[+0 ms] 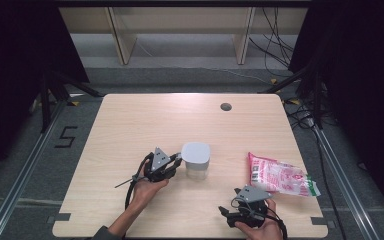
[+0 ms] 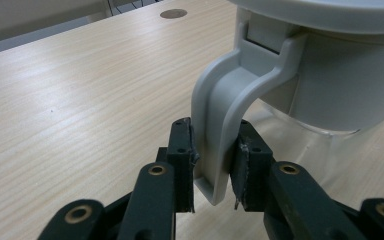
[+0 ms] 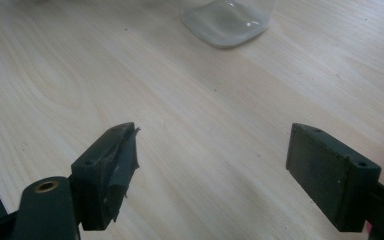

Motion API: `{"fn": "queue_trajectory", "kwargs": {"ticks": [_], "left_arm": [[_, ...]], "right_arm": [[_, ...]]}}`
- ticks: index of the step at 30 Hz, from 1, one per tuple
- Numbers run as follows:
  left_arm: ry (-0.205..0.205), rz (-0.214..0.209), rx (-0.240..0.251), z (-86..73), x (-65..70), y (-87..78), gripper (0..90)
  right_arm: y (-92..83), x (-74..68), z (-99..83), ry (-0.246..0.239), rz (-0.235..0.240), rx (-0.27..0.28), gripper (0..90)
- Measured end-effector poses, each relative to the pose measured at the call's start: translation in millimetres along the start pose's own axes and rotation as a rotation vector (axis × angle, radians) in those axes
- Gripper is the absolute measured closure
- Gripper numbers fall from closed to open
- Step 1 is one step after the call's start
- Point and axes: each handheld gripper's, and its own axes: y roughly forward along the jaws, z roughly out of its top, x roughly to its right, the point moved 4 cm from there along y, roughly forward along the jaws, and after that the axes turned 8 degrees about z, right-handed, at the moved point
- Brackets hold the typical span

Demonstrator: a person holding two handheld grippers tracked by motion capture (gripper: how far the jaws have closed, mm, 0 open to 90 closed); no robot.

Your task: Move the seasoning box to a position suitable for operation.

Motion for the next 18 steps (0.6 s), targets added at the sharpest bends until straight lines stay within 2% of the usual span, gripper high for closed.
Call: {"fn": "queue_trajectory", "kwargs": {"ticks": [1, 6, 7, 8, 11, 14, 16, 17, 18], "left_arm": [[-0.002, 0.000, 0.003, -0.4, 0.5, -0.5, 72.4], [0.001, -0.009, -0.002, -2.0, 1.8, -4.7, 71.8], [0.000, -0.008, 0.000, -2.2, 2.1, -5.0, 71.7], [-0.005, -0.005, -0.004, -2.3, 2.3, -5.8, 71.6], [-0.007, -0.024, -0.006, -2.6, 3.2, -7.6, 70.7], [-0.047, -0.049, -0.012, -2.9, 1.0, -8.3, 69.4], [-0.065, -0.070, -0.012, -3.1, -0.5, -8.8, 63.3], [-0.067, -0.074, -0.019, -3.1, -1.5, -10.0, 63.3], [-0.058, -0.065, -0.023, -3.0, -2.3, -10.8, 58.8]], "right_arm": [[0.8, -0.8, -0.2, 0.011, 0.014, -0.006, 21.4], [-0.5, -0.3, -0.8, 0.015, 0.003, -0.004, 21.4], [-1.2, -1.5, -1.1, 0.047, 0.010, -0.012, 21.3], [-0.9, 0.3, -0.5, 0.029, 0.006, 0.000, 21.3], [-1.3, 1.6, -0.6, 0.018, -0.001, 0.003, 21.3], [-1.3, 1.0, -0.7, 0.036, 0.007, 0.000, 21.2], [-1.5, 2.8, -0.8, 0.022, 0.000, 0.007, 21.2], [-1.5, 2.8, -0.8, 0.022, 0.000, 0.007, 21.2], [-1.8, 2.8, -0.9, 0.025, 0.000, 0.007, 21.1]]}}
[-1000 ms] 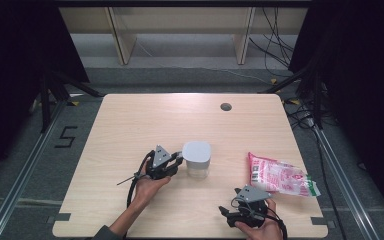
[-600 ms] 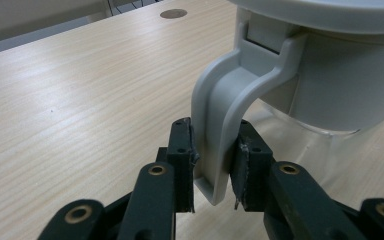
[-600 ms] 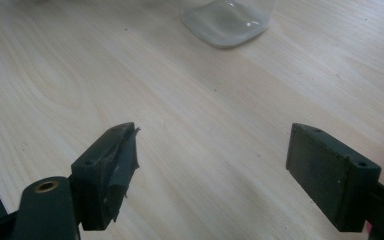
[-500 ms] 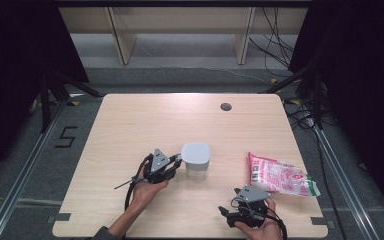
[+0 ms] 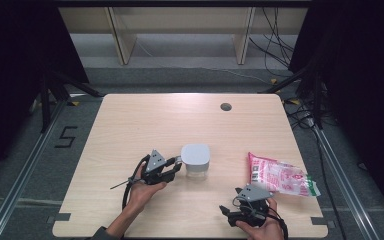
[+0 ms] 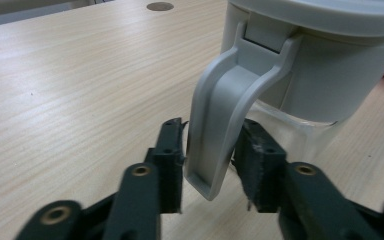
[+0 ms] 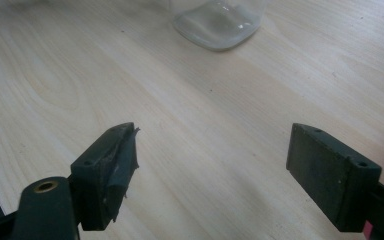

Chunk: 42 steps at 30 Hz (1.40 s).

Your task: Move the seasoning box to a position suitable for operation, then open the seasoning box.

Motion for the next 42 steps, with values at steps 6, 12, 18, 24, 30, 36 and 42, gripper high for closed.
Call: {"fn": "queue_trajectory", "kwargs": {"ticks": [6, 12, 18, 24, 30, 36, 42], "left_arm": [[0.027, -0.023, -0.023, 1.1, 2.8, -8.1, 37.8], [0.021, -0.025, -0.023, 5.5, 4.6, -14.7, 30.9], [0.013, -0.008, -0.014, 11.9, 6.5, -21.1, 26.5], [-0.011, -0.012, -0.006, 17.8, 4.3, -27.6, 23.8], [-0.014, -0.006, 0.002, 23.4, 1.1, -33.1, 20.6], [0.005, -0.038, 0.024, 30.2, 6.0, -37.9, 32.0], [0.014, -0.029, 0.075, 34.4, 3.4, -40.7, 55.4]], "right_arm": [[0.3, -1.3, -0.1, 0.010, 0.011, -0.002, 21.1], [0.0, -1.5, 0.0, 0.013, 0.011, -0.001, 20.9], [-1.0, -1.6, 1.2, 0.013, 0.007, 0.006, 20.9], [-0.8, -3.3, 1.6, 0.026, 0.012, 0.011, 20.6], [-0.4, -2.4, 1.9, 0.016, 0.001, 0.012, 19.9], [1.2, -4.8, 2.8, 0.014, 0.005, 0.005, 19.1], [0.5, -3.3, 3.6, -0.001, -0.011, 0.016, 19.9]]}}
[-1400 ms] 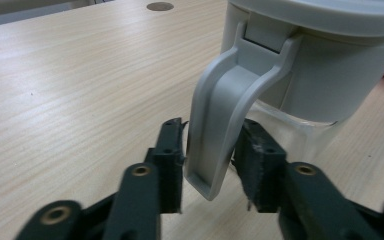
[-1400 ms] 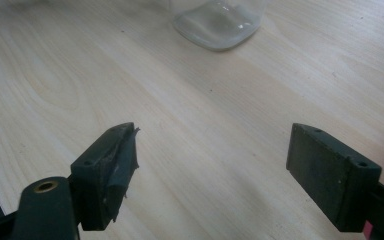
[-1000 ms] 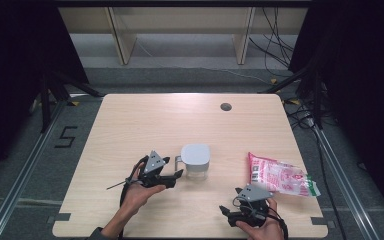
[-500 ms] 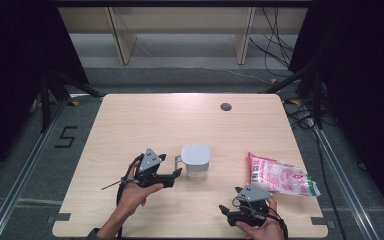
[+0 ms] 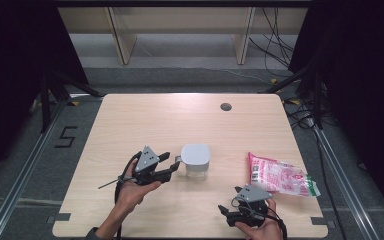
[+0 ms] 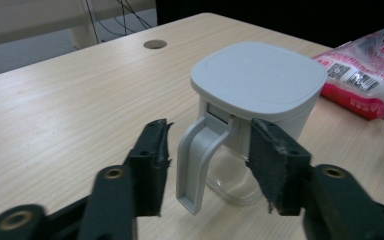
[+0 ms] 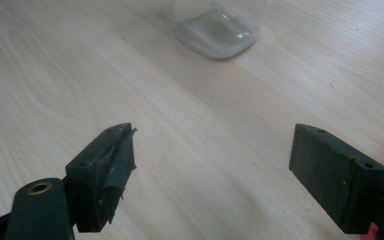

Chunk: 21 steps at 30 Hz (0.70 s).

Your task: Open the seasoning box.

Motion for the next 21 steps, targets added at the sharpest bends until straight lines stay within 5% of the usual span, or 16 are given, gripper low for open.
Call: {"fn": "queue_trajectory", "kwargs": {"ticks": [3, 11, 17, 20, 21], "left_arm": [[-0.035, -0.043, 0.011, 2.6, 1.1, 0.4, 64.0], [-0.004, -0.050, 0.047, 17.2, 2.6, 4.8, 85.2], [-0.007, -0.056, 0.042, 21.0, 1.6, 12.0, 87.0], [-0.004, -0.058, 0.041, 24.0, -1.1, 15.3, 86.7], [-0.012, -0.060, 0.040, 24.3, -0.7, 16.6, 86.4]], "right_arm": [[1.7, -0.9, -0.3, -0.003, 0.005, -0.006, 20.0], [1.6, -1.9, -0.7, 0.008, 0.009, -0.017, 20.6], [2.9, -0.1, -0.4, -0.025, 0.000, -0.008, 20.6], [3.1, -3.3, -0.4, 0.021, 0.010, -0.018, 20.6], [3.8, -1.3, -0.4, -0.006, 0.003, -0.023, 20.6]]}}
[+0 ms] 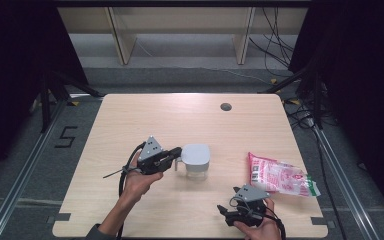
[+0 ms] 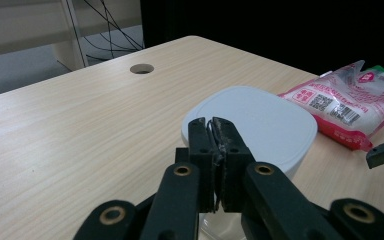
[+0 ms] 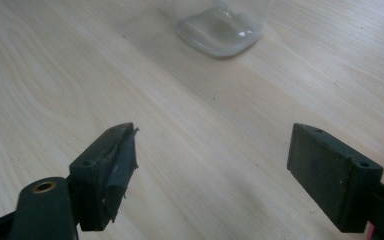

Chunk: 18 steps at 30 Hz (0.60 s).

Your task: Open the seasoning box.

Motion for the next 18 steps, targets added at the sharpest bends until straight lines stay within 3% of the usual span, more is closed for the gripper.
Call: {"fn": "queue_trajectory", "kwargs": {"ticks": [8, 12, 14, 18], "left_arm": [[-0.006, -0.009, -0.001, -0.6, -0.7, 4.8, 85.6], [0.014, -0.005, 0.000, -0.5, -0.7, 4.6, 85.7], [-0.004, -0.008, 0.001, -0.9, -0.7, 5.0, 85.7], [-0.001, -0.009, 0.004, -1.2, -0.8, 5.0, 85.7]], "right_arm": [[0.5, 0.3, 0.4, 0.004, 0.001, -0.004, 22.5], [1.2, 1.3, 2.1, 0.008, -0.007, 0.011, 21.3], [1.0, 2.6, 2.5, 0.009, -0.007, 0.015, 20.7], [-0.1, 7.5, 7.1, 0.027, -0.029, 0.051, 17.0]]}}
